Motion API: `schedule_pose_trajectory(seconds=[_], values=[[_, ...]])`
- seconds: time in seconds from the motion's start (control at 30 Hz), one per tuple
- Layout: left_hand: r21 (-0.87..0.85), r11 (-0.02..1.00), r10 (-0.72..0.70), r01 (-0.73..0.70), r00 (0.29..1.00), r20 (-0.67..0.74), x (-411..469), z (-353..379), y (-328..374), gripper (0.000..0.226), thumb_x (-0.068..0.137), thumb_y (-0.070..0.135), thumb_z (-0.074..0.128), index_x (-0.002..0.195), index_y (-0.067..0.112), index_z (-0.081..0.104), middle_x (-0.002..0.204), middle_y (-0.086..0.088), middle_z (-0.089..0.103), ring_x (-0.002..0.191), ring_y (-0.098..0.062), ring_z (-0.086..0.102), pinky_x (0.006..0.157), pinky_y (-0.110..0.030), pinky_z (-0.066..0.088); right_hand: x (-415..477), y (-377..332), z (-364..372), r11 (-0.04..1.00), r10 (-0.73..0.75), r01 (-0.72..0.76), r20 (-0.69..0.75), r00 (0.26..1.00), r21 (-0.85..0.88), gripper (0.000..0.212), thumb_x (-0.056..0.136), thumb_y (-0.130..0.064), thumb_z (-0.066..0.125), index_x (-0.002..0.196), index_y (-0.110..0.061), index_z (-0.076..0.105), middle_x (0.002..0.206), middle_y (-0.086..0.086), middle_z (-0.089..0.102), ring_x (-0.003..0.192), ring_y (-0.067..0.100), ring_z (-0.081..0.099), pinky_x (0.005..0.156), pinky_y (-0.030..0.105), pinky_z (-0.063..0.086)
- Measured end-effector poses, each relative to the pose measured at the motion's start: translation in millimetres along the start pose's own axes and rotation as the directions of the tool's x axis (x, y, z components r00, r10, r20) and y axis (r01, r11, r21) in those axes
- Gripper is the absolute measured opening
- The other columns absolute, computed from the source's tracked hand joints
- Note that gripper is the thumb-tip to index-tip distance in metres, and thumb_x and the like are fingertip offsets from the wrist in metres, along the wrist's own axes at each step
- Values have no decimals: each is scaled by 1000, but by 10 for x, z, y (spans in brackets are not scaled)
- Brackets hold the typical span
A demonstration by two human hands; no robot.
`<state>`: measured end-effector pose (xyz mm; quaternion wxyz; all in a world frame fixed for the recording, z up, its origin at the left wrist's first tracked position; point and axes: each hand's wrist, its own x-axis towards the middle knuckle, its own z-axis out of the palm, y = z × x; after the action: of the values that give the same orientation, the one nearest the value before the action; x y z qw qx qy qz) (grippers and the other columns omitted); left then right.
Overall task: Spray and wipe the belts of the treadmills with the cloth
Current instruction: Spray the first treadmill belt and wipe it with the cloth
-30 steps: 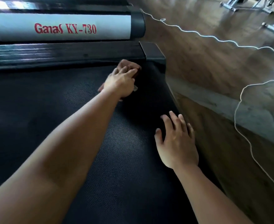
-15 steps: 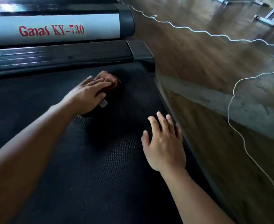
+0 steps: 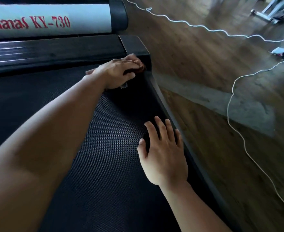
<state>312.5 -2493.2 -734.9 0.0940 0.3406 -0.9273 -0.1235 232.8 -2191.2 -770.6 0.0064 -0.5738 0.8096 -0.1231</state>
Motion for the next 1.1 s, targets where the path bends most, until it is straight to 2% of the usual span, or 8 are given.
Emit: schedule_pose_trajectory(seconds=[0.13, 0.27, 0.4, 0.53, 0.63, 0.87, 0.93, 1.1], values=[[30, 975, 215, -218, 972, 94, -99, -1, -28, 48, 97, 41, 56, 144, 35, 49, 154, 5, 45, 145, -16, 36, 122, -38, 26, 2, 8, -5, 1000, 9, -9, 1, 1000, 2, 54, 98, -49, 28, 145, -27, 41, 159, 2, 33, 150, 25, 23, 118, 51, 25], [56, 986, 154, -157, 987, 51, -112, -13, -205, 44, 98, 17, 62, 140, 24, 56, 150, -5, 50, 142, -24, 40, 121, -36, 23, 9, 15, 7, 1000, 7, -7, 3, 1000, -9, 53, 98, -48, 30, 145, -27, 42, 159, 2, 33, 149, 25, 24, 119, 51, 25], [6, 998, -58, 58, 998, 22, 66, 10, -256, 42, 98, 23, 57, 136, 39, 48, 131, -14, 60, 131, -32, 48, 114, -42, 33, 3, 27, 19, 1000, 7, -7, 1, 1000, -11, 53, 99, -48, 30, 146, -27, 40, 160, 2, 32, 150, 25, 22, 119, 51, 23], [-200, 967, -156, 160, 987, 35, 169, 30, -128, 50, 93, 25, 57, 125, 61, 42, 100, -1, 74, 83, -18, 70, 99, -42, 51, 3, 22, 40, 1000, 6, -6, -20, 1000, -22, 52, 99, -48, 32, 145, -25, 42, 158, 4, 34, 149, 26, 25, 119, 51, 24], [-251, 953, -158, 172, 985, 74, 212, 6, -148, 55, 93, 25, 58, 119, 71, 40, 122, -3, 71, 68, -8, 73, 100, -39, 52, 5, 21, 41, 1000, 5, -5, -15, 1000, -23, 53, 99, -48, 31, 146, -26, 42, 159, 4, 34, 149, 26, 25, 119, 51, 24], [-152, 977, -133, 151, 984, 120, 126, -23, -97, 53, 83, 50, 53, 125, 77, 34, 134, -1, 57, 94, -28, 68, 99, -46, 52, 2, 9, 15, 1000, 3, -3, -15, 1000, -24, 53, 98, -49, 31, 145, -26, 42, 158, 4, 35, 149, 26, 26, 119, 51, 24], [-106, 992, -62, 74, 992, 111, 48, -5, -9, 52, 93, 39, 58, 131, 69, 39, 135, -3, 56, 95, -23, 66, 98, -45, 52, 7, 6, 8, 1000, 5, -6, -12, 1000, -21, 54, 98, -49, 30, 145, -27, 42, 158, 3, 34, 149, 26, 25, 119, 51, 23], [-38, 974, 228, -225, 966, 124, -245, 163, 398, 53, 96, 32, 58, 143, 50, 42, 153, 12, 44, 141, -22, 37, 117, -47, 30, 9, -2, -14, 1000, 12, -12, -5, 1000, -19, 55, 97, -49, 29, 145, -27, 43, 158, 3, 35, 148, 27, 26, 120, 50, 22]])
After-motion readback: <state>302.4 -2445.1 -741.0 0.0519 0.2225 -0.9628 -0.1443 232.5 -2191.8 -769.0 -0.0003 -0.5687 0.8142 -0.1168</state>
